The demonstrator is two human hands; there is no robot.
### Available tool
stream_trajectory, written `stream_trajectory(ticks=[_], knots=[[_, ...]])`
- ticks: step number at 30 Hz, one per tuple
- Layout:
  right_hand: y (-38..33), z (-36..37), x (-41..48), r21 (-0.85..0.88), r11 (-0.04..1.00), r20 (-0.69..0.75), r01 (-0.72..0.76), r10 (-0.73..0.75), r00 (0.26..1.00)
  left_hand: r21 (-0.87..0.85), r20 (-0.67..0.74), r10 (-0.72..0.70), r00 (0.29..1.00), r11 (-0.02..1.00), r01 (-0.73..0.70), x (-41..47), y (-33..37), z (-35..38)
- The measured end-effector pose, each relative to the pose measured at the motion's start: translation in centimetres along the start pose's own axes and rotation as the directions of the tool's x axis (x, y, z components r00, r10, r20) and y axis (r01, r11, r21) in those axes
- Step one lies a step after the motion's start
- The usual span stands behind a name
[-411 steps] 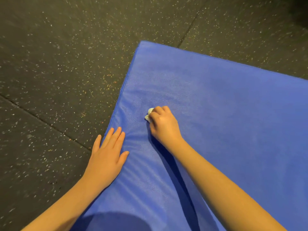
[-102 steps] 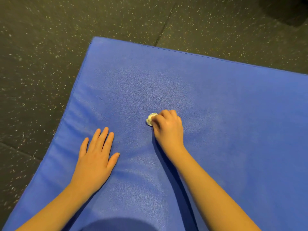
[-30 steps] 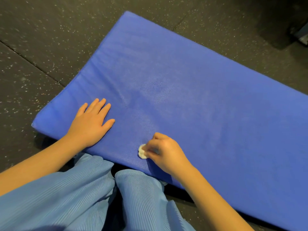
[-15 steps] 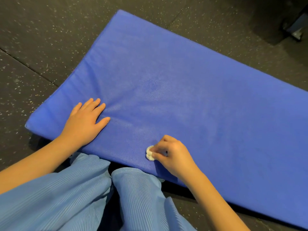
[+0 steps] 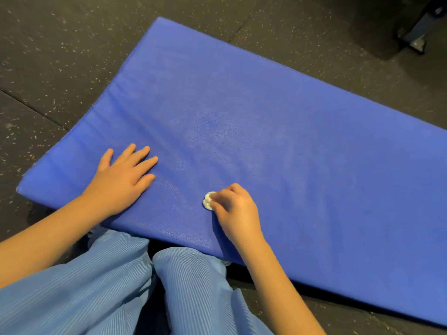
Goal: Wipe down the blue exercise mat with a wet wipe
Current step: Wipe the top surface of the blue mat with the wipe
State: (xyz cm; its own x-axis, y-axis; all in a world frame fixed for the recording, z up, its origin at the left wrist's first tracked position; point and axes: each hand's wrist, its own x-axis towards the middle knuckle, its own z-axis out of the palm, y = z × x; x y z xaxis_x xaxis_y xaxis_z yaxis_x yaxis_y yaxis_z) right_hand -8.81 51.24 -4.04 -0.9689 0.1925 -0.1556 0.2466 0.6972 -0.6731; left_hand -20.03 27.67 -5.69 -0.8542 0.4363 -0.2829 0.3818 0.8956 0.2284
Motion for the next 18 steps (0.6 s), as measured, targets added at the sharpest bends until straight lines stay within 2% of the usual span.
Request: stream_trajectory(ticks=[2,4,6,11,15,18], knots=[[-0.1,0.6,-1.3,0.031,0.997,-0.001,0.069,-0.069,0.998,-0.004,0.081,0.048,0.996,0.999,-0.047,0.3,1.4,0.1],[0.3,0.2,-2.1,0.049,0.993,0.049,0.112,-0.114,0.992,0.004,0.104,0.052,0.993,0.999,-0.053,0.4,2.2,0.5],[1.4,-0.6,-1.7,0.013,0.994,0.05,0.113,-0.113,0.992,-0.023,0.071,0.048,0.996,0.999,-0.047,0.5,2.2,0.7],[3.3,-0.6,-0.1,0.003,0.998,-0.141,-0.059,0.059,0.988,-0.085,0.04,0.054,0.998,0.995,-0.051,0.4,2.2,0.7],[3.5,0.2,-0.8,-0.001,1.0,-0.164,-0.004,0.004,0.986,-0.106,-0.034,0.055,0.998,0.993,-0.058,0.6,2.1,0.9],[4.0,0.0,-0.3,0.011,1.0,-0.137,0.0,0.002,0.991,-0.092,-0.141,0.155,0.978,0.981,-0.169,1.5,1.9,1.2]])
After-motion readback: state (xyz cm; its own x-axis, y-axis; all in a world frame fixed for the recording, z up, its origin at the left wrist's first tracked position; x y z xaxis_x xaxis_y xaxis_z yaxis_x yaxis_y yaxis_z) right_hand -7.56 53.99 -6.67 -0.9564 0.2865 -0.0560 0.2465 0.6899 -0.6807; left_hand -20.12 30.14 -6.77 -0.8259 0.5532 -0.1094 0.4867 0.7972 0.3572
